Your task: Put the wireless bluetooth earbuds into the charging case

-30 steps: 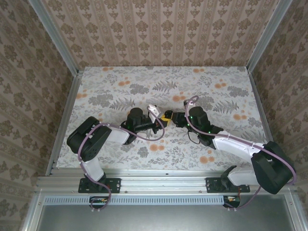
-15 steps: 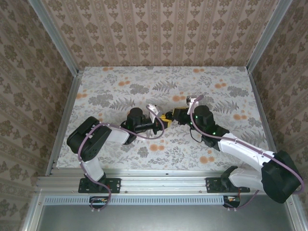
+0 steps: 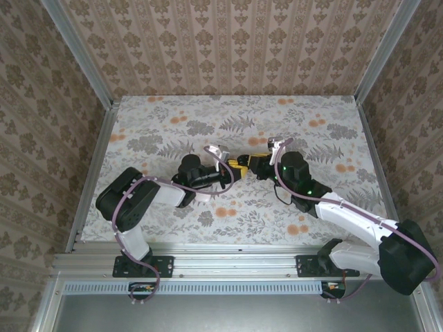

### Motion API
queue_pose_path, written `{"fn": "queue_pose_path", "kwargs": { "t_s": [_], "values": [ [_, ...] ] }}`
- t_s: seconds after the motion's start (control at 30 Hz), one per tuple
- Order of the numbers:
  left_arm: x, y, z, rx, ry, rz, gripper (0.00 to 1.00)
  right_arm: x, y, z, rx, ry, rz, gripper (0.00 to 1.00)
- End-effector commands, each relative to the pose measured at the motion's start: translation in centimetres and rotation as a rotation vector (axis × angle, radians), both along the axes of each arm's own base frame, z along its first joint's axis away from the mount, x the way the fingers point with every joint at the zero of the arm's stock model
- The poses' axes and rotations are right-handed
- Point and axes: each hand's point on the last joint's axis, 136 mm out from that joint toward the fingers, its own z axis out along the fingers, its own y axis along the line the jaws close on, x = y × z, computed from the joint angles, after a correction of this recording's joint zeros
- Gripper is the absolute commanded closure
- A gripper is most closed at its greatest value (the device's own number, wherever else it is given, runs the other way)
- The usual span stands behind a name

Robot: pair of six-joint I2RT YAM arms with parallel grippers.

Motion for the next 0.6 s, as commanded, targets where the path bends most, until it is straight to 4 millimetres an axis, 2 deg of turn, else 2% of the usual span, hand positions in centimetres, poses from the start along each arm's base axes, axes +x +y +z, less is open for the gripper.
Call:
{"fn": "queue_pose_path", "kwargs": {
  "t_s": [0.0,0.33,0.57],
  "values": [
    [0.1,-0.2,1.6,-0.050,-0.018,-0.023,0.93,0.1,0.6,2.3,0.038,-0.057,0.020,0.79],
    [-0.2,-0.4,1.8,-0.060,-0.005,-0.049,0.94,1.0,0.8,2.7,0.030,-0.083,0.003,0.78],
    [0.0,-0.4,2.8,-0.085,0.009,-0.049,0.94,1.5,1.1,2.3,0.007,-0.083,0.010,0.78]
  ]
}}
